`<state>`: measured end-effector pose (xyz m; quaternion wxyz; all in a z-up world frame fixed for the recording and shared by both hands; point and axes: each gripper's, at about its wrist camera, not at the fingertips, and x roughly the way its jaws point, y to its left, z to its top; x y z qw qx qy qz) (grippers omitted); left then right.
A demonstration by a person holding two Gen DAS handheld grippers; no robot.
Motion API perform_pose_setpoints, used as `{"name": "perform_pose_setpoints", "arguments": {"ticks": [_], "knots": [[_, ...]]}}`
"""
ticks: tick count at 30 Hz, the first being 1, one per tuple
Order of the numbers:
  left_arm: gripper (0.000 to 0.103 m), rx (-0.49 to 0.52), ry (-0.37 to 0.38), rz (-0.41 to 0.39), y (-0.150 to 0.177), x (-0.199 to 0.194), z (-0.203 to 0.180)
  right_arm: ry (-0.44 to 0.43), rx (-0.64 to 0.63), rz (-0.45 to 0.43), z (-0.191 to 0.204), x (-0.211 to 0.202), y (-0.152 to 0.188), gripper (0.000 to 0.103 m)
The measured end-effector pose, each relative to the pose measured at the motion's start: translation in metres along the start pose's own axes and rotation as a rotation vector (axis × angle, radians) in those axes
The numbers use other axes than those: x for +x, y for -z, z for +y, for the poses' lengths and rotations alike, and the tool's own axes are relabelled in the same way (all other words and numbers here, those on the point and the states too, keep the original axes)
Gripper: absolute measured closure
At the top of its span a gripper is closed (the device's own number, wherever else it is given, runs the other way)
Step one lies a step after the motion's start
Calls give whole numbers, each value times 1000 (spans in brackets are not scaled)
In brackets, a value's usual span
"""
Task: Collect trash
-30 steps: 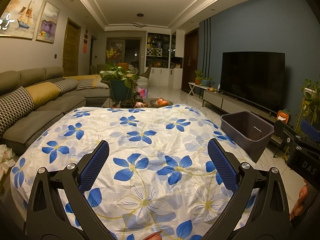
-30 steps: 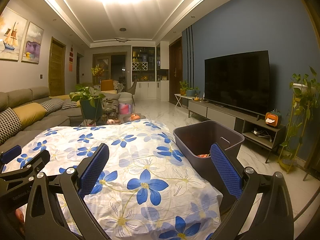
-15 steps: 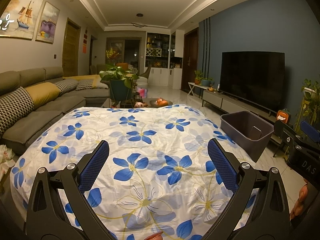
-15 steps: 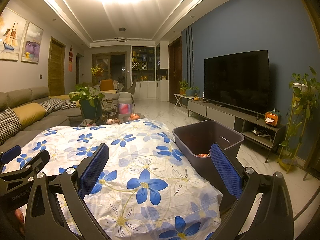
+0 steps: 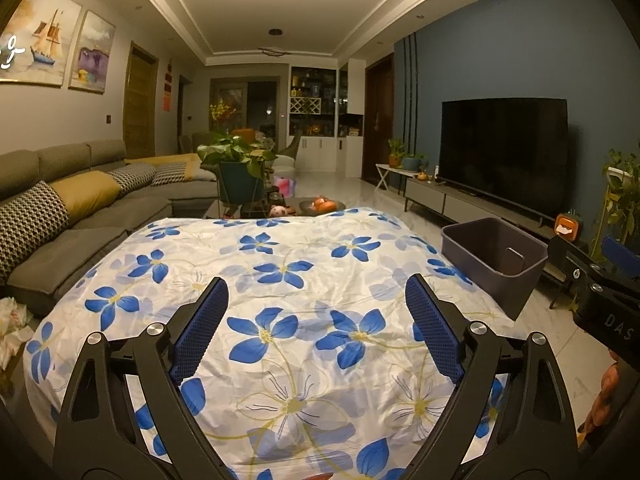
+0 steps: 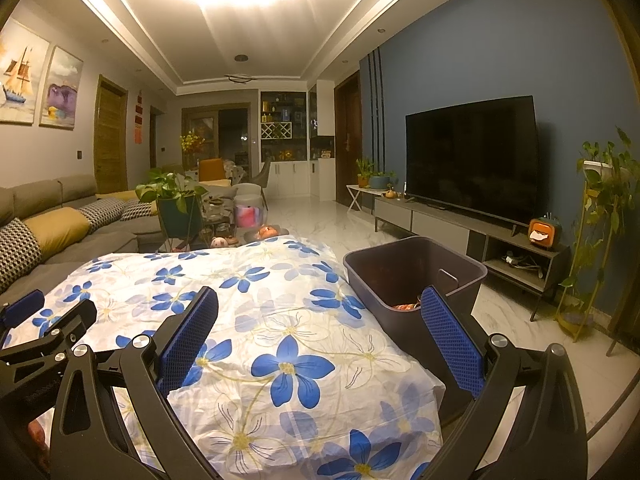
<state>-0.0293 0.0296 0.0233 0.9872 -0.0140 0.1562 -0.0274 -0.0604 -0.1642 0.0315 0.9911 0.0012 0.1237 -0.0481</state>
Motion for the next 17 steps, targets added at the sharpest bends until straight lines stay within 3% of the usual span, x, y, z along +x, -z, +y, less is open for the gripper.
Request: {"name": "perform_pose_setpoints", "arguments": {"ticks": [6, 10, 17], "knots": [[14, -5, 2, 0, 0, -1, 1, 1, 0, -1, -1, 0, 0, 6], [7, -7, -7, 5, 2, -1, 0, 0, 1, -2, -2, 0, 0, 6], [6, -28, -18, 17, 3, 1, 4, 4, 7, -4, 4, -1, 1, 6]]}}
